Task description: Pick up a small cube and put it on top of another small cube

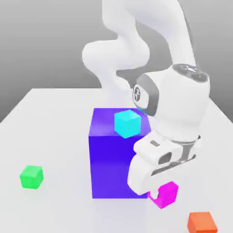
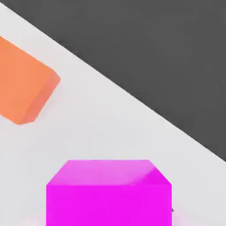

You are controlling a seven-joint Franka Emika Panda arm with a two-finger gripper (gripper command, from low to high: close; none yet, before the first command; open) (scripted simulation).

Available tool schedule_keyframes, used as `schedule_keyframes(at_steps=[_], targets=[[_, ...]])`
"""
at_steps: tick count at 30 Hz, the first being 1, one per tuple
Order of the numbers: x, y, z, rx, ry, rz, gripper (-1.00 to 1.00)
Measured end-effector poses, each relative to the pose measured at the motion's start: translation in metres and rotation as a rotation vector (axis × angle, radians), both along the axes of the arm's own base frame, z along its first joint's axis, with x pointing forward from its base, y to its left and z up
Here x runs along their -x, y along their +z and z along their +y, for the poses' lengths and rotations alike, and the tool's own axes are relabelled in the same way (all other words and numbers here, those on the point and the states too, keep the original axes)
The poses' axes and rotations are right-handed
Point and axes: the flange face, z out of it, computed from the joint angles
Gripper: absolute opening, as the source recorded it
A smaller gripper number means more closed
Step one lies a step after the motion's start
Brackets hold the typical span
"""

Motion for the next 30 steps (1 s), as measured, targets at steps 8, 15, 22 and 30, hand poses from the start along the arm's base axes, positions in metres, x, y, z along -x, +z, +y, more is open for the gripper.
schedule_keyframes(at_steps=[8, 15, 22, 30], targets=[[0.027, 0.017, -0.159, -0.013, -0.412, -0.023, -1.00], [0.089, 0.019, -0.266, -0.059, -0.750, -0.026, -1.00], [0.159, 0.008, -0.332, -0.127, -1.037, -0.013, -1.00], [0.152, -0.011, -0.332, -0.133, -1.029, -0.023, -1.00]])
